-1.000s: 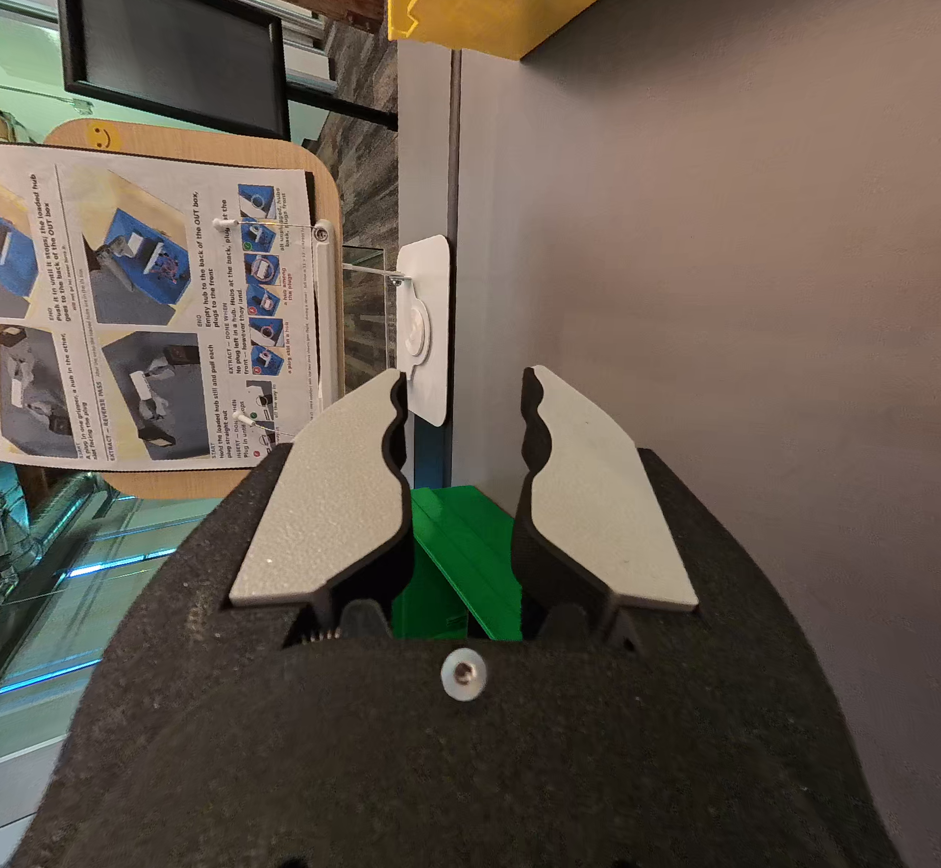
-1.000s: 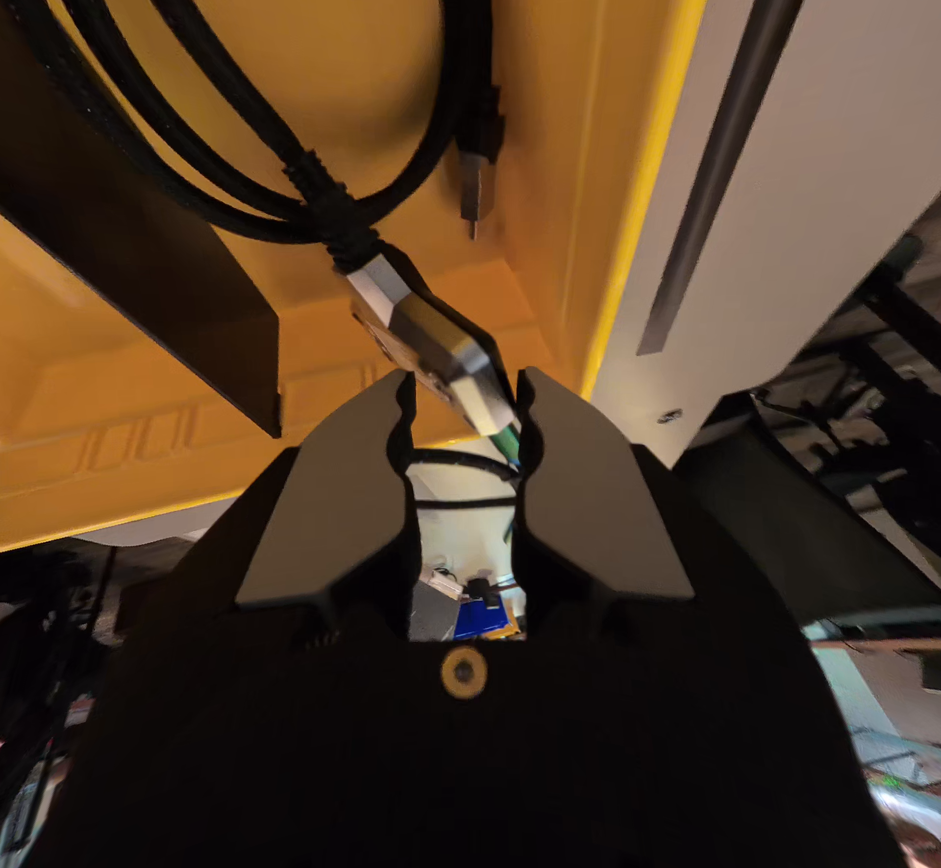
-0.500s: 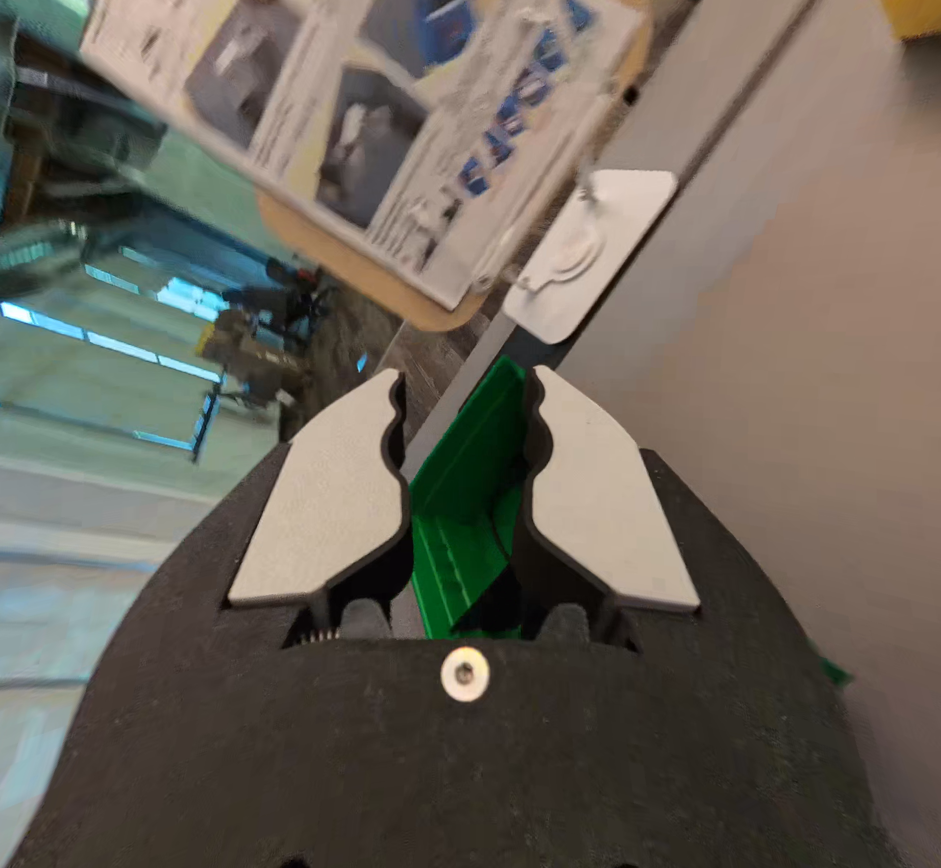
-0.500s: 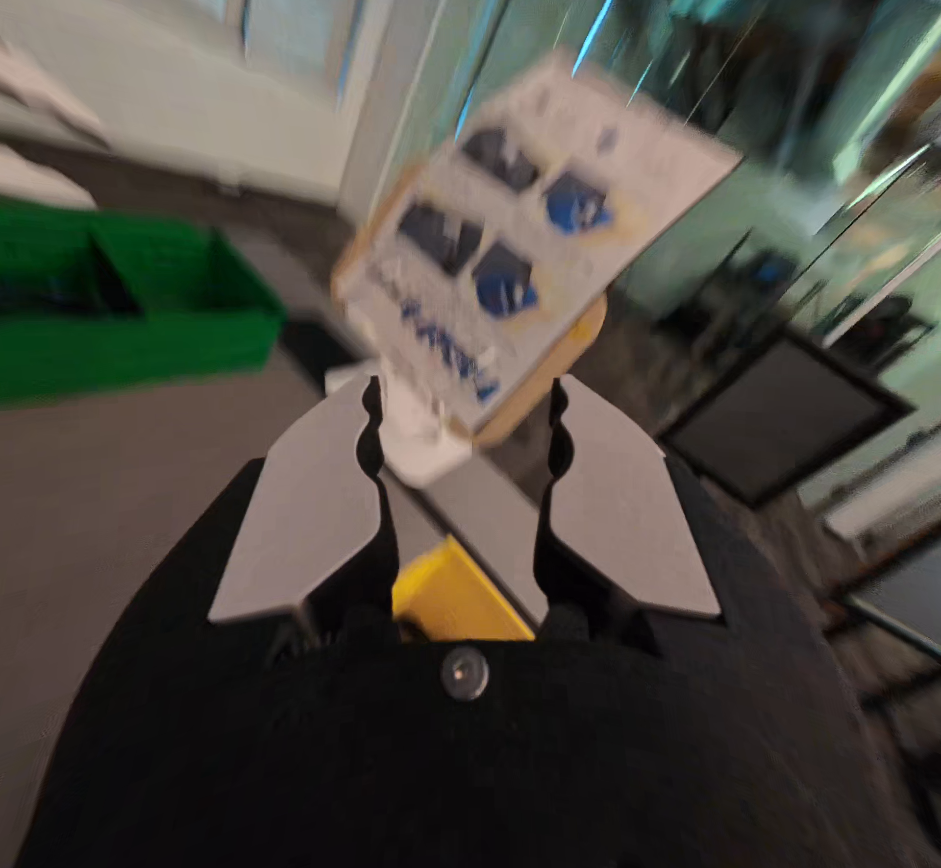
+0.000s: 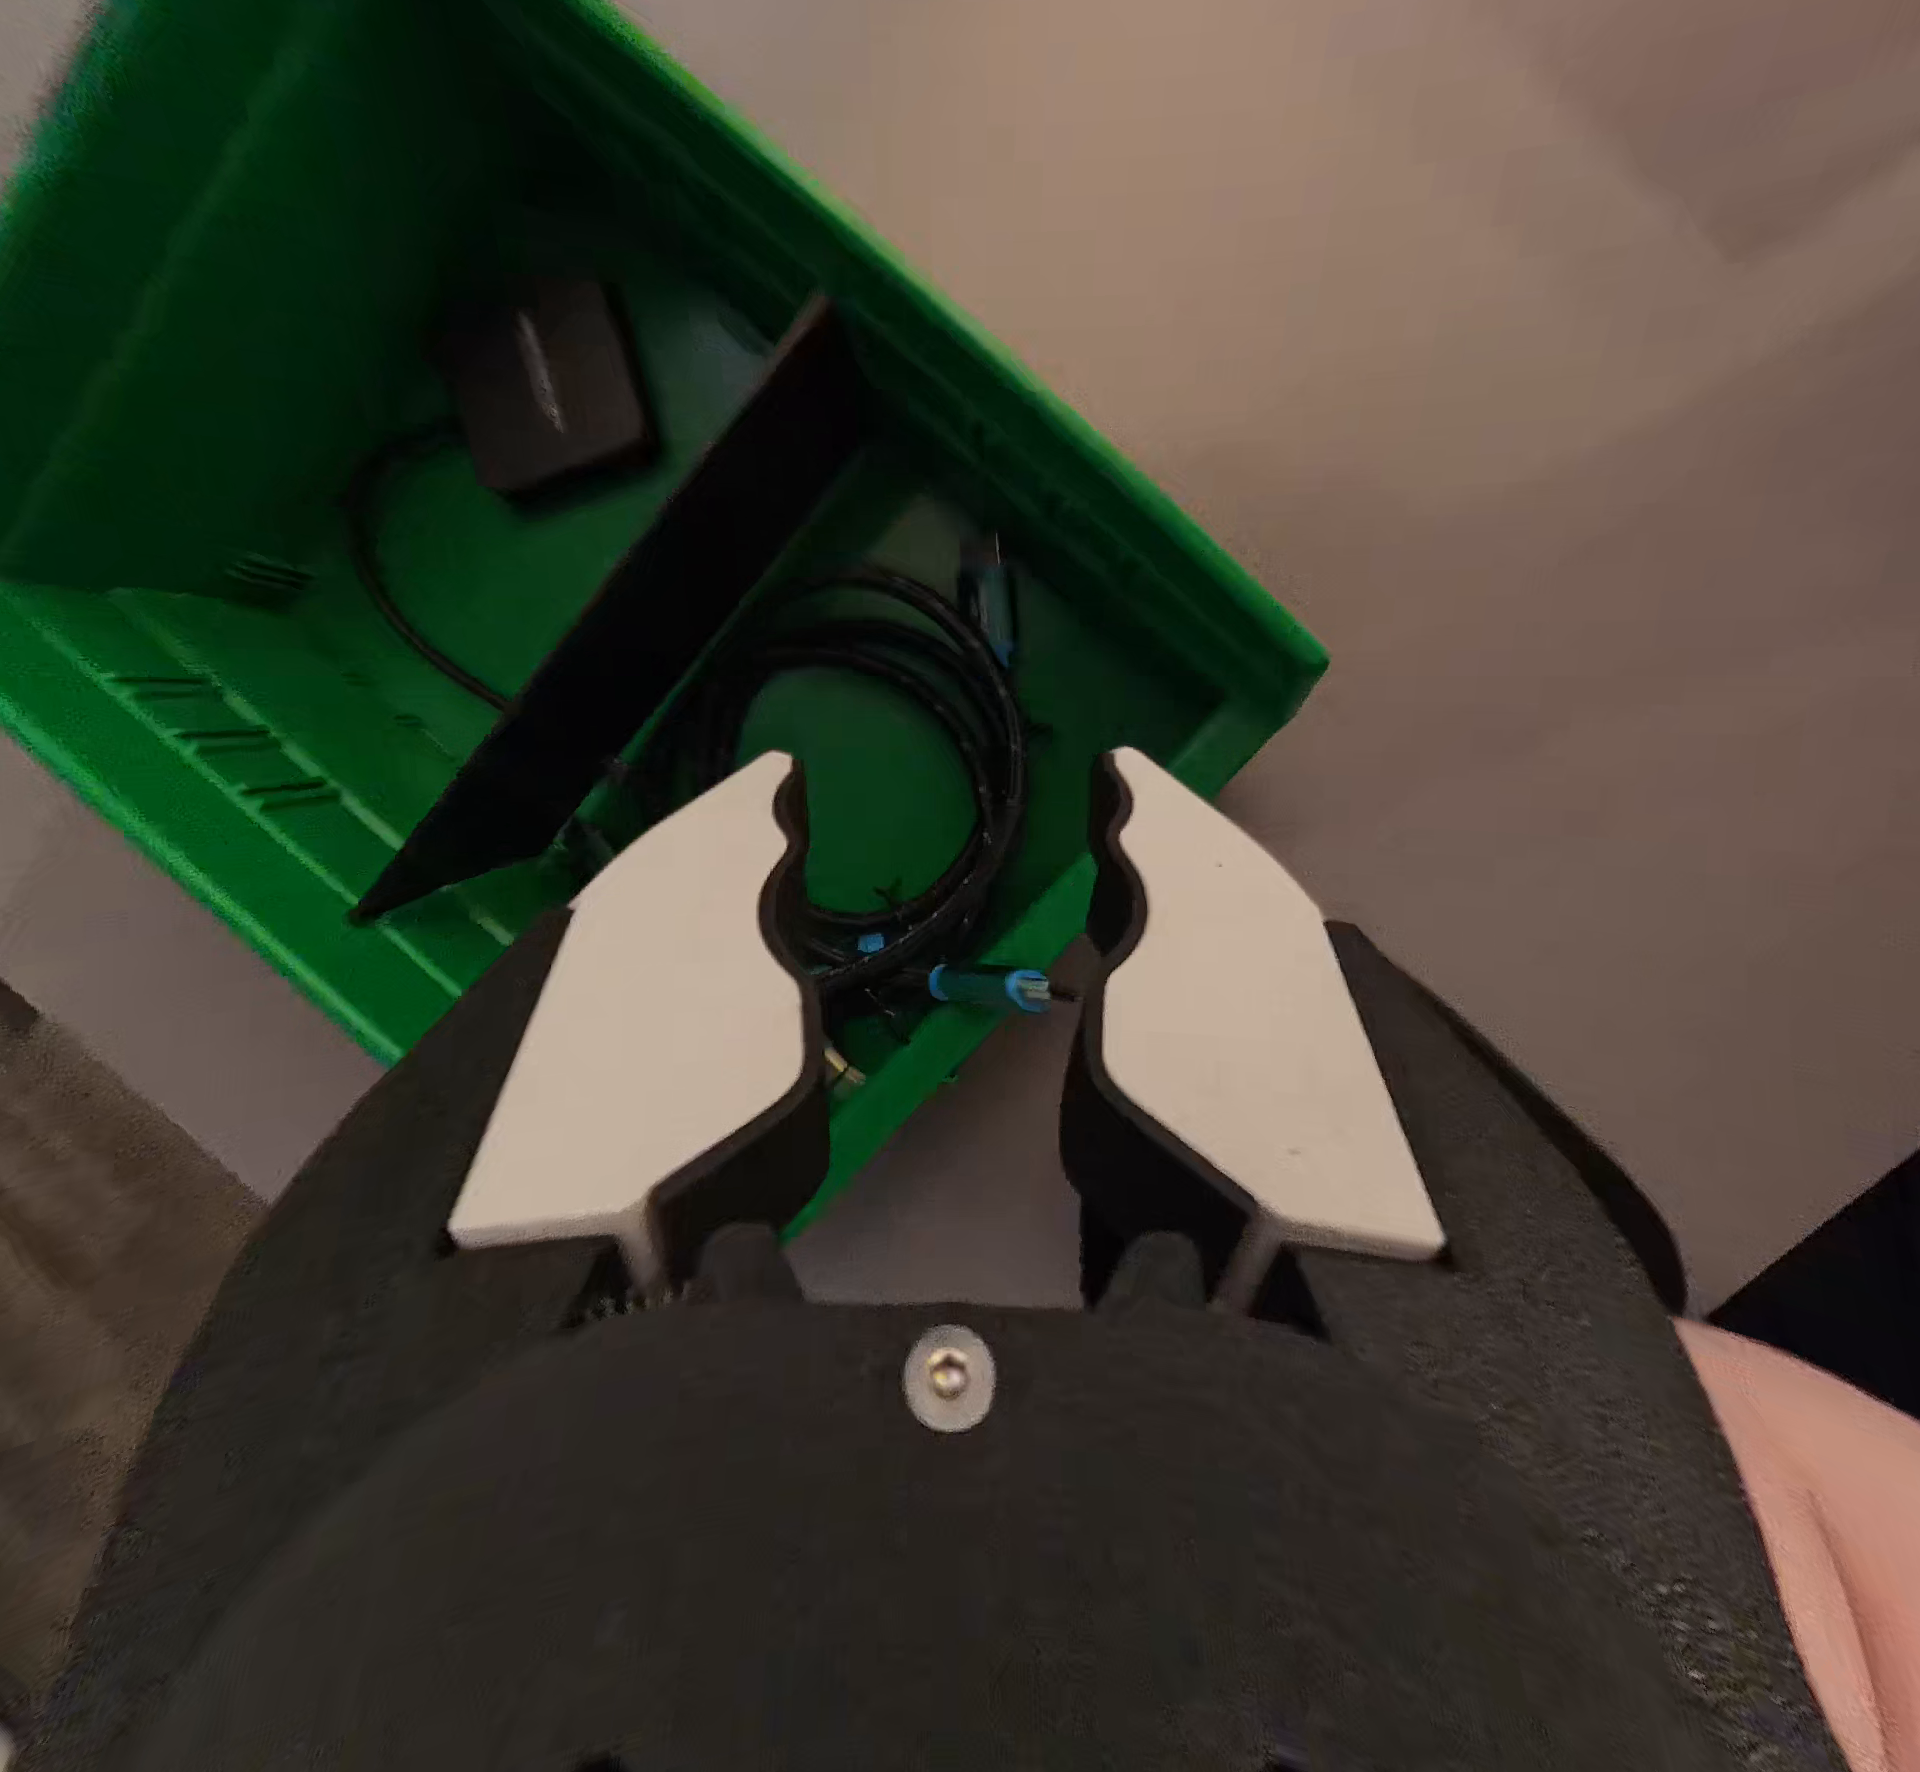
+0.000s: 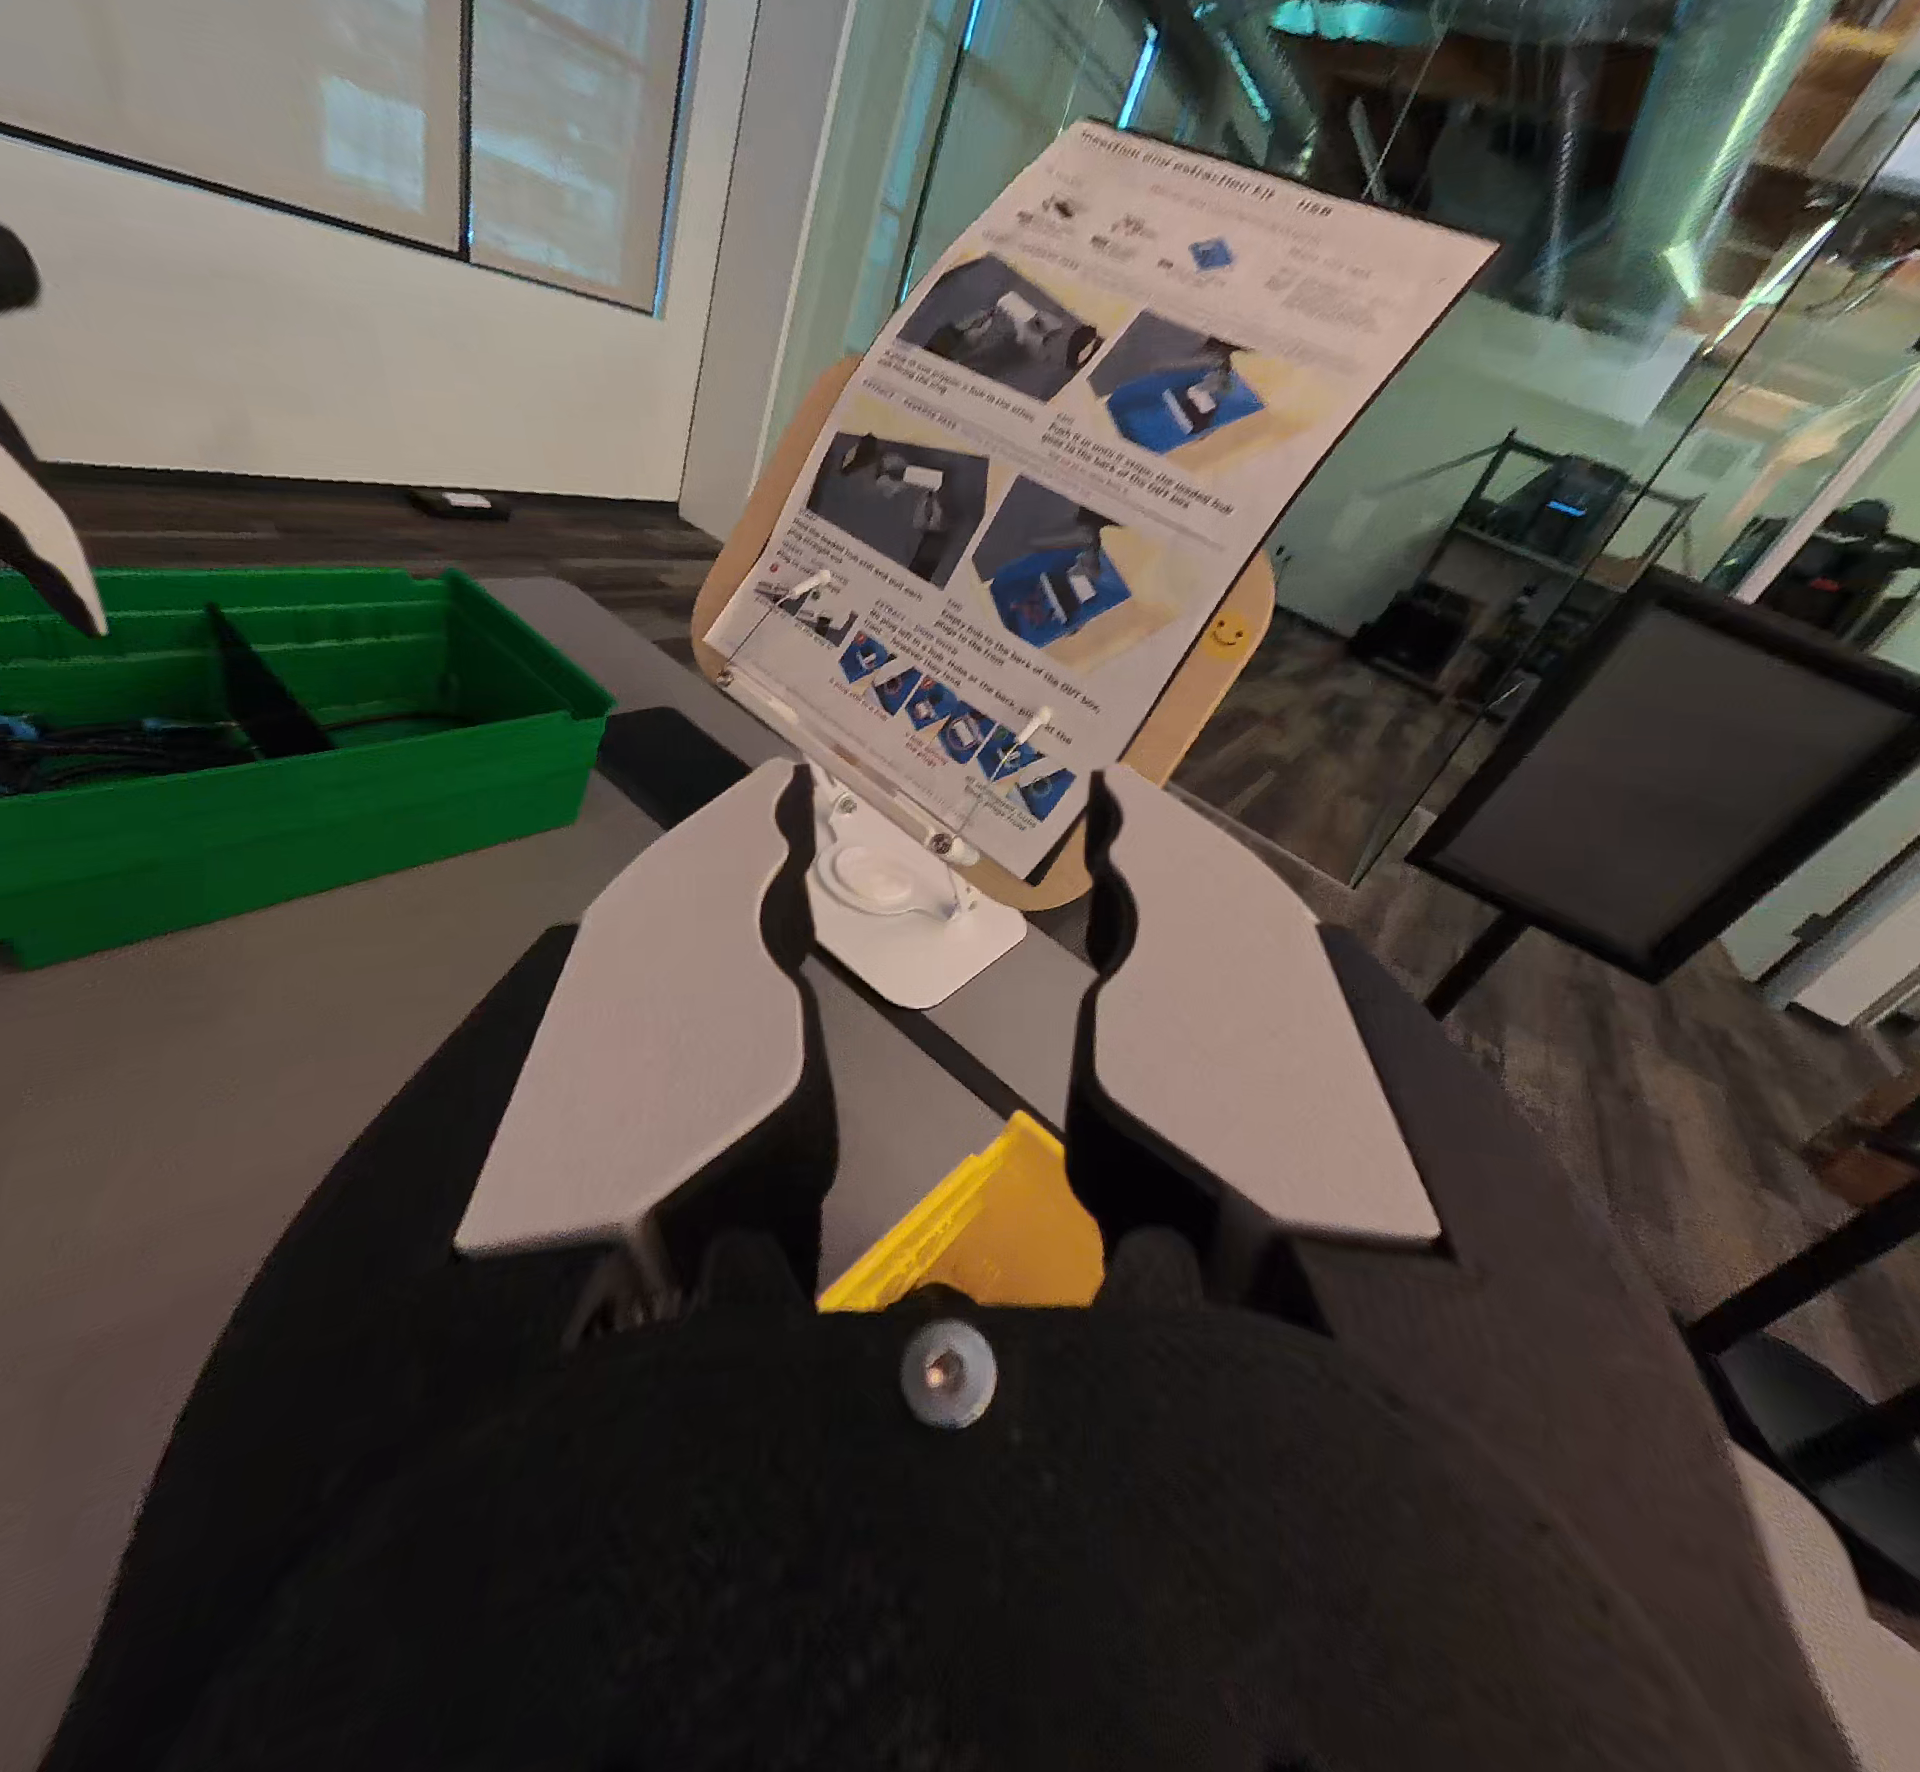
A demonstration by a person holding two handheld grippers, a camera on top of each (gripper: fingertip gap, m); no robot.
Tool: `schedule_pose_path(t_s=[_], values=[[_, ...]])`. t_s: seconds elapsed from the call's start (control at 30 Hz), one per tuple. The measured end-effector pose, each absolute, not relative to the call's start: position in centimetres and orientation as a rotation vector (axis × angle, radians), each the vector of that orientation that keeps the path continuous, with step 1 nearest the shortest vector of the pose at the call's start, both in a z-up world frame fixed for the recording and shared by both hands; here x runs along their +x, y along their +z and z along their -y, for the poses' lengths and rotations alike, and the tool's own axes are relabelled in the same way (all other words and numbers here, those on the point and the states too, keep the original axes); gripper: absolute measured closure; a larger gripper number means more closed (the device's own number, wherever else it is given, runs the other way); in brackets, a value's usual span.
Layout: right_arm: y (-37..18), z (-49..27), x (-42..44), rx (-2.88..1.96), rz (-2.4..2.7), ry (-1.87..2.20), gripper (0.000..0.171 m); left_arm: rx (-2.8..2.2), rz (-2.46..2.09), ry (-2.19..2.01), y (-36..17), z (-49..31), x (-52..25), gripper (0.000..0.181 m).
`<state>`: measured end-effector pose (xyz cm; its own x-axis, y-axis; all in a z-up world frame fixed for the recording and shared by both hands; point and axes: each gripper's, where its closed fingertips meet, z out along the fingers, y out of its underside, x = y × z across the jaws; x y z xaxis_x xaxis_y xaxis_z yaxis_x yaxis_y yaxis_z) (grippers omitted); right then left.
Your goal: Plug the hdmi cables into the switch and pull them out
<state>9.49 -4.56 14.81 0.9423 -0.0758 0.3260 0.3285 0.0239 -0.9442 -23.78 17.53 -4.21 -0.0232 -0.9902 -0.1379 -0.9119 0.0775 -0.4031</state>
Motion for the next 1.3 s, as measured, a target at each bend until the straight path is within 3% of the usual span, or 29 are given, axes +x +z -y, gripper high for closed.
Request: schedule_pose_path(t_s=[0.23,0.47,0.63,0.77,0.93,1.3], values=[[13.6,3.2,9.6,-1.557,0.251,-0.417,0.123,-2.005,-2.182,0.044,-9.9,-18.0,-23.5,0.126],[13.5,3.2,9.7,-1.559,0.258,-0.403,0.123,-2.012,-2.065,0.009,-8.0,-19.2,-24.0,0.133],[13.1,3.1,10.0,-1.579,0.262,-0.420,0.124,-1.898,-2.221,-0.207,-6.1,-12.9,-23.2,0.159],[12.6,2.9,10.2,-1.601,0.265,-0.440,0.124,-2.023,-2.313,-0.011,-9.0,-12.8,-24.3,0.171],[12.4,2.9,10.4,-1.615,0.272,-0.463,0.124,-2.193,-2.229,0.006,-11.0,-14.9,-23.6,0.167],[12.0,2.9,10.8,-1.633,0.274,-0.464,0.124,-2.051,-2.257,-0.129,-11.0,-16.2,-22.3,0.171]])
